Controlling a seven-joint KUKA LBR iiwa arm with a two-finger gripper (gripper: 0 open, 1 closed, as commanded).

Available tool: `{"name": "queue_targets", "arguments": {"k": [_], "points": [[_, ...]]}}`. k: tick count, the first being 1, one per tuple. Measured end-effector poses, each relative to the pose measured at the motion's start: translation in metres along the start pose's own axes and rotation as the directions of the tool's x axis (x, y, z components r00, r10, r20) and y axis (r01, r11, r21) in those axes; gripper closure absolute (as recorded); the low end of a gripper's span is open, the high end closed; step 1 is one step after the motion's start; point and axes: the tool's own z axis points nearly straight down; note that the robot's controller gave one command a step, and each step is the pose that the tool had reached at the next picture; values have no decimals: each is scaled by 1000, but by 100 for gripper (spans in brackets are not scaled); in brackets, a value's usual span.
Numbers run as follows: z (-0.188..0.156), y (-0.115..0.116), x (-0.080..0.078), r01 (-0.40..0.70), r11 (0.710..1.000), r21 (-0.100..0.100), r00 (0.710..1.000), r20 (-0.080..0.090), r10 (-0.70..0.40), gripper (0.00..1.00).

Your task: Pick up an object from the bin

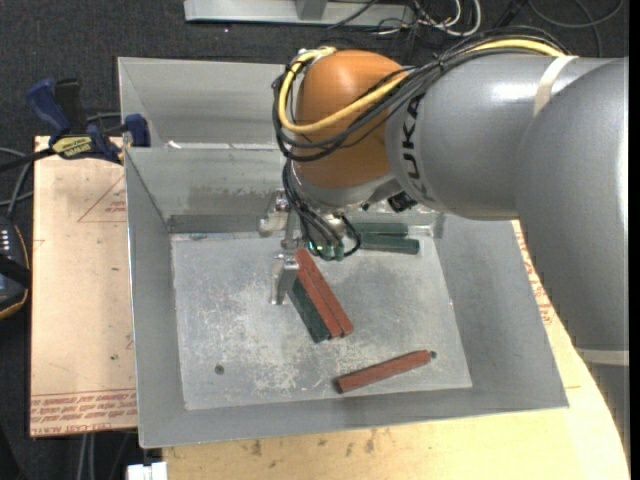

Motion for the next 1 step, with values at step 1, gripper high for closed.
{"name": "queue_targets", "arguments": {"k": [1], "points": [[-4, -1, -2, -2, 1000, -1, 1000, 7, 2, 0]]}}
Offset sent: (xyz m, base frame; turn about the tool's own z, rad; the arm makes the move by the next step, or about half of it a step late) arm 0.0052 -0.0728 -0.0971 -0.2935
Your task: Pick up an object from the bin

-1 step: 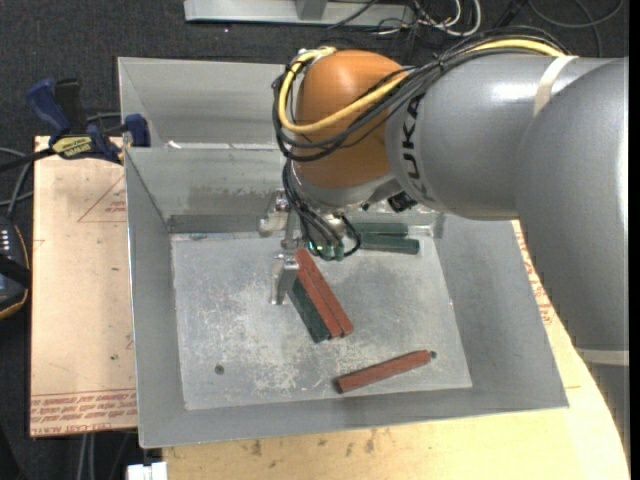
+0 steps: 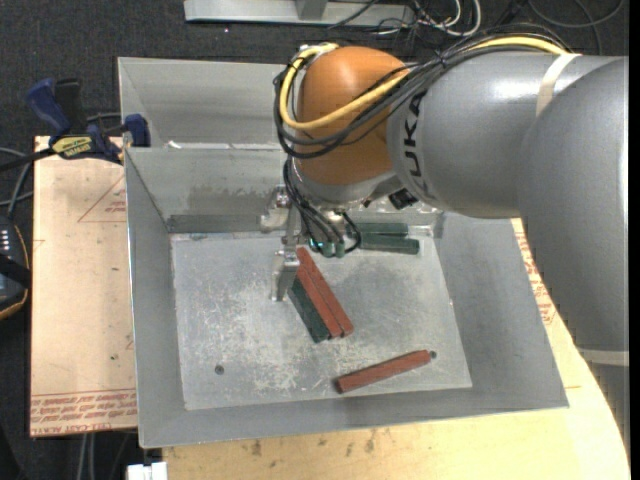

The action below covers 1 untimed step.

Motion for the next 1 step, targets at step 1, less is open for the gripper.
{"name": "queue_targets", "arguments": {"k": [1], "points": [[25, -17, -2, 86, 996, -2, 996, 7, -86, 0]]}}
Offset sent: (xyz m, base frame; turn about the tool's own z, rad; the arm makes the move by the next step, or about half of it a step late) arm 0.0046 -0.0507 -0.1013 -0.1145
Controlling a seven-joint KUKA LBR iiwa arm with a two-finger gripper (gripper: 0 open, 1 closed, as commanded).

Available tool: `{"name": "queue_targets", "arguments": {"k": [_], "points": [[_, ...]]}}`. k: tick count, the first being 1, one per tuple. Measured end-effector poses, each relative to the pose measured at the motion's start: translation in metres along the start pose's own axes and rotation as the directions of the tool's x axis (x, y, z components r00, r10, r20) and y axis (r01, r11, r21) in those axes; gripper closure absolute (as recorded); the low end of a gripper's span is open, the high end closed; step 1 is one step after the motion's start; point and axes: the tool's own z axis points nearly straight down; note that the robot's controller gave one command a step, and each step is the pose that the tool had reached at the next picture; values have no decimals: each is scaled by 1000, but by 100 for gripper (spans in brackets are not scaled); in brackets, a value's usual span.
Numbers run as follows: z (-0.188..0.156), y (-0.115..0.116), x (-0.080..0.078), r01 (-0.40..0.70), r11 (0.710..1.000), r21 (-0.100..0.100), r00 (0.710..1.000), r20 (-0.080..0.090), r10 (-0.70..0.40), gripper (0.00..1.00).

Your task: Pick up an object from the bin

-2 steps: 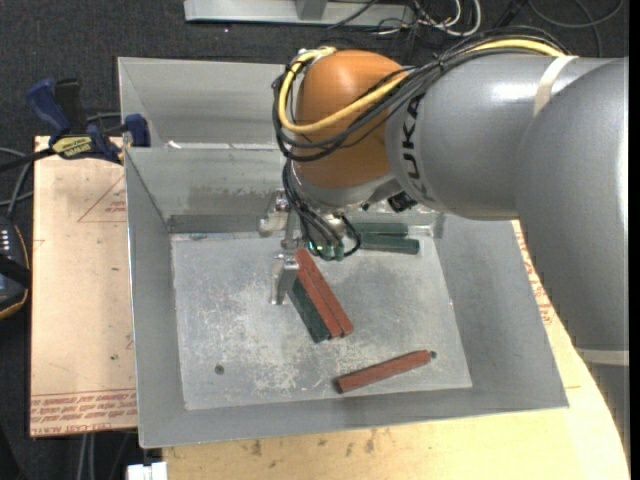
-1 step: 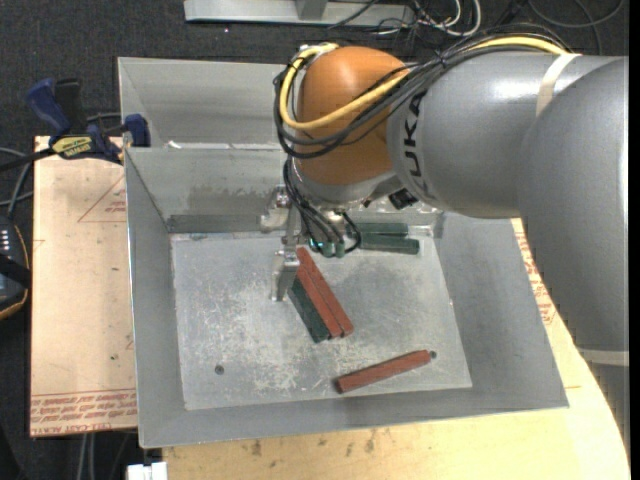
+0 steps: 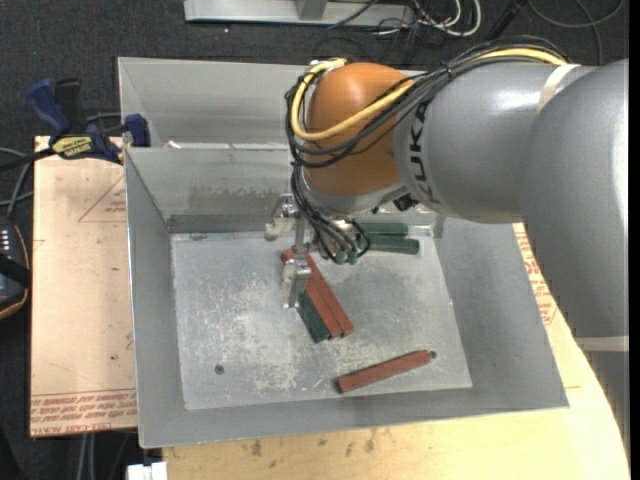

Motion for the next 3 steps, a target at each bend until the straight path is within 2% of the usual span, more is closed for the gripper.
{"name": "queue_targets", "arguments": {"k": [1, 2, 3], "points": [[66, -28, 0, 29, 1000, 1, 1000, -1, -29, 0], [75, -32, -2, 32, 999, -3, 999, 2, -32, 0], [72, -34, -4, 88, 996, -4, 996, 7, -88, 0]]}}
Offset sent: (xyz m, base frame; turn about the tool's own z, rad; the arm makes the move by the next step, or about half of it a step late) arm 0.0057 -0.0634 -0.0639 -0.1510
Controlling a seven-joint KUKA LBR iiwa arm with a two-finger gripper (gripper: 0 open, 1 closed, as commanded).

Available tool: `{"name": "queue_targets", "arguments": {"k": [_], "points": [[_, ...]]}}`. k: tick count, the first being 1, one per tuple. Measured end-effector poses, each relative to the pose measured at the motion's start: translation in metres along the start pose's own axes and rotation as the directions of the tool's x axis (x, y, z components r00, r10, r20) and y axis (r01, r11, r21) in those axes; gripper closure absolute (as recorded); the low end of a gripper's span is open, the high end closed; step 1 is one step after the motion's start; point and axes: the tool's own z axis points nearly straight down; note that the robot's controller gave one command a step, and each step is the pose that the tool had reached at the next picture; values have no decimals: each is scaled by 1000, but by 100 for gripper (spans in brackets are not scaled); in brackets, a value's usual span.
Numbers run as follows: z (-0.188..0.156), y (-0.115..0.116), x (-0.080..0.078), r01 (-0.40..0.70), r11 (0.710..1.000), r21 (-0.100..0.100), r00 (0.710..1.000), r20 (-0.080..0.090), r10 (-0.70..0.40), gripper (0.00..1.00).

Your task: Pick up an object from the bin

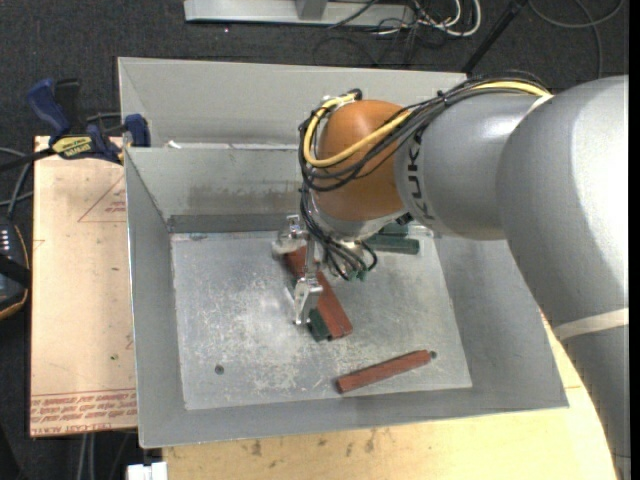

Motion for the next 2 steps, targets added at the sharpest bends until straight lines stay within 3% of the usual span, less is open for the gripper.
{"name": "queue_targets", "arguments": {"k": [1, 2], "points": [[-16, -79, -12, 34, 999, 5, 999, -14, -34, 100], [-16, -79, -12, 34, 999, 5, 999, -14, -34, 100]]}}
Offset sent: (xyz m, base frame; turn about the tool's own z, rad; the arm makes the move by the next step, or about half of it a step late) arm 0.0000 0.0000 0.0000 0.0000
